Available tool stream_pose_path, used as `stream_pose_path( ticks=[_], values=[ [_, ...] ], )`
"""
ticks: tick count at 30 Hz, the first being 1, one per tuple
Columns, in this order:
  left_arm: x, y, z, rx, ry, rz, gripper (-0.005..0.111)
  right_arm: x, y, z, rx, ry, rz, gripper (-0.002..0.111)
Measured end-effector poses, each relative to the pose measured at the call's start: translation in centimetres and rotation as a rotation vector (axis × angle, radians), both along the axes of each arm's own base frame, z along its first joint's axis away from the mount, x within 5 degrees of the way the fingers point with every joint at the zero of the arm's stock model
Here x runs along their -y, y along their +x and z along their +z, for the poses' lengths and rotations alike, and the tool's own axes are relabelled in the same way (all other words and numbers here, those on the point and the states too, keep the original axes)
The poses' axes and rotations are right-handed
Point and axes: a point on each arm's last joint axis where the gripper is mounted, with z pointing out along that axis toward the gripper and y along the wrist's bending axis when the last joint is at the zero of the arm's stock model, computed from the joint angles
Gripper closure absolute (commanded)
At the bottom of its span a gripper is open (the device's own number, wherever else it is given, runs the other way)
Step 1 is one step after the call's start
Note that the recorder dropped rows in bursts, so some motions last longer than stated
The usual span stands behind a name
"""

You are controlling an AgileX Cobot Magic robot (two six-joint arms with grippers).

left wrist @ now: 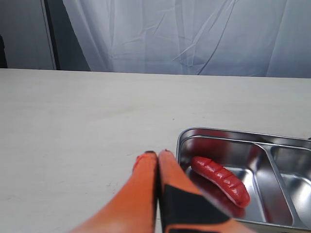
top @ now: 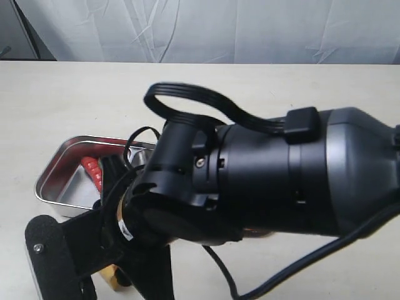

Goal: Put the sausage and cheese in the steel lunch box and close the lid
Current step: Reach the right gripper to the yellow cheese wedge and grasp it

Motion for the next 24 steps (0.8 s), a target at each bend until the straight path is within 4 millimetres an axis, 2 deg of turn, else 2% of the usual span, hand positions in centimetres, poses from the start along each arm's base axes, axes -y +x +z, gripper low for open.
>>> stream_pose_path(
  ticks=[6,13,18,24],
  values=[
    [0.0,0.0,0.0,0.000,0.000,0.000,0.107,-0.9,0.2,-1.2,0.019,0.024,0.029,0.062],
    [0.0,0.0,0.0,0.000,0.000,0.000,0.107,-1.7,0.0,-1.1,-0.046,0.119,-0.024,0.059],
    [0.0,0.0,0.0,0.000,0.000,0.000,0.107,-1.3,0.2,-1.6,-0.005,0.047,0.014,0.046],
    [0.0,0.0,0.0,0.000,0.000,0.000,0.107,-1.4,0.8,-3.2,0.085,-0.043,0.106,0.046]
  ],
)
